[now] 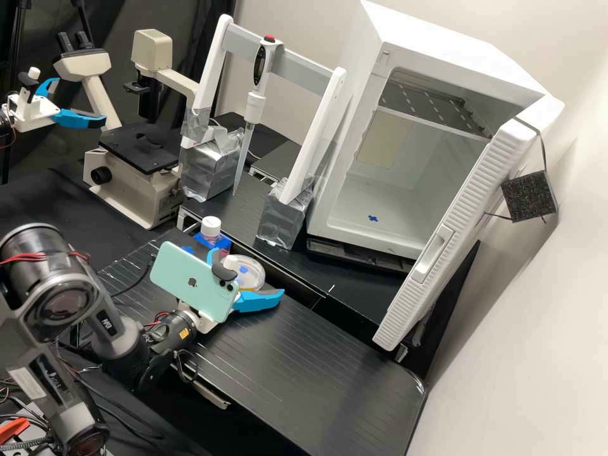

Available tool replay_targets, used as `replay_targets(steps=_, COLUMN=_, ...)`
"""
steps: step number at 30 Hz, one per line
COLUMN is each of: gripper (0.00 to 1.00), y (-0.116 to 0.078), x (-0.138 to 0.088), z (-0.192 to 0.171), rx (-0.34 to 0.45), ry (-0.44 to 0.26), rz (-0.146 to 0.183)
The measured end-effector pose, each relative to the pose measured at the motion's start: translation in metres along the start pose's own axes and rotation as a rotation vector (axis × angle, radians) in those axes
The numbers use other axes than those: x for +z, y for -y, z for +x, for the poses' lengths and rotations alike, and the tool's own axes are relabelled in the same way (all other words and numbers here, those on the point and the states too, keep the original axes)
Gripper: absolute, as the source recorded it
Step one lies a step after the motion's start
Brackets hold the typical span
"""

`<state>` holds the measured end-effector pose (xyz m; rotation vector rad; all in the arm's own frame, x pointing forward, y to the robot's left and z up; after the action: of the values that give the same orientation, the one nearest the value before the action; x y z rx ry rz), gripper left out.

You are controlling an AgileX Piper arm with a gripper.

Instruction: Move the petri dish to the incubator

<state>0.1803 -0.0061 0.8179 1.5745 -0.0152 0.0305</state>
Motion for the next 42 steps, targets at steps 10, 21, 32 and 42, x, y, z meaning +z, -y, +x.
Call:
replay_targets(steps=10, gripper=1.00, y=0.000, x=0.001, z=0.002, rx=0.049, ry=0.027, rz=0.013)
replay_targets(steps=21, gripper=1.00, y=0.001, x=-0.001, z=0.002, rx=0.054, ry=0.027, rz=0.021)
replay_targets(steps=32, gripper=1.00, y=0.005, x=-0.008, z=0.003, rx=0.094, ry=0.032, rz=0.001)
replay_targets(steps=42, gripper=1.00, y=0.007, x=-0.009, z=0.005, rx=0.101, ry=0.050, rz=-0.007)
